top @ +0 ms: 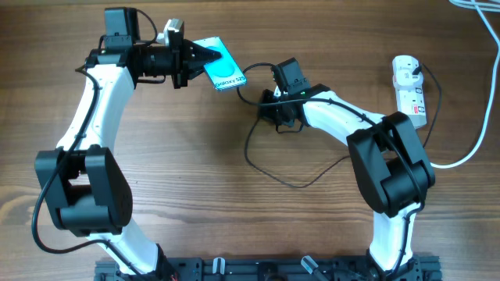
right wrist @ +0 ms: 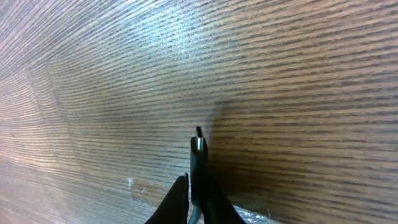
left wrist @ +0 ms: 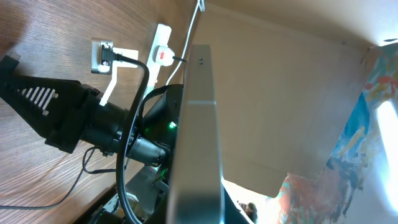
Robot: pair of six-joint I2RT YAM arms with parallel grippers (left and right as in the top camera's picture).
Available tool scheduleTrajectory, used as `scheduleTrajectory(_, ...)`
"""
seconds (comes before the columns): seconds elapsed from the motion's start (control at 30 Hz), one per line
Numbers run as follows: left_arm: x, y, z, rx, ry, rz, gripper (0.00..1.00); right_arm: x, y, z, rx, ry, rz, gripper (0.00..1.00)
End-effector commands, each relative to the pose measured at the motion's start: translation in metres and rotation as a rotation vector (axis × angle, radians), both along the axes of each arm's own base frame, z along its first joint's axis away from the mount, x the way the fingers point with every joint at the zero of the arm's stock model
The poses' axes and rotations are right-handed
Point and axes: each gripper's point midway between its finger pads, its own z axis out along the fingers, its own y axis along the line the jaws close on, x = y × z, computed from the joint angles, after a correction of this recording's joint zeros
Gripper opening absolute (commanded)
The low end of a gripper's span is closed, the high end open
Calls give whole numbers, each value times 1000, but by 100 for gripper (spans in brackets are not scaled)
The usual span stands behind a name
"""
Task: Plug charger to phone and switch on socket
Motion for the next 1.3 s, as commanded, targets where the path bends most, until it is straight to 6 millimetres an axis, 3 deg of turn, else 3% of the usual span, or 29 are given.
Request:
scheduleTrajectory(0.0,-5,0,22,-31,-73,-28,4,3,-2,-13,-37,2,-15,12)
scheduleTrajectory(0.33,-5,0,22,-31,-72,-28,4,1,2,-11,-8,15,-2,4)
scheduleTrajectory(0.53,-5,0,22,-31,-72,-28,4,-1,8,5,100,11,101,4)
scheduleTrajectory(0.97,-5,0,22,-31,-73,-28,4,-11,28,98,302,-153,315,4)
scheduleTrajectory(1.13,-5,0,22,-27,-90,-31,4,-25,20,126,392,-198,444,4)
scheduleTrajectory(1.27,-5,0,22,-11,-177,-50,4,-46,12,177,568,-322,627,4)
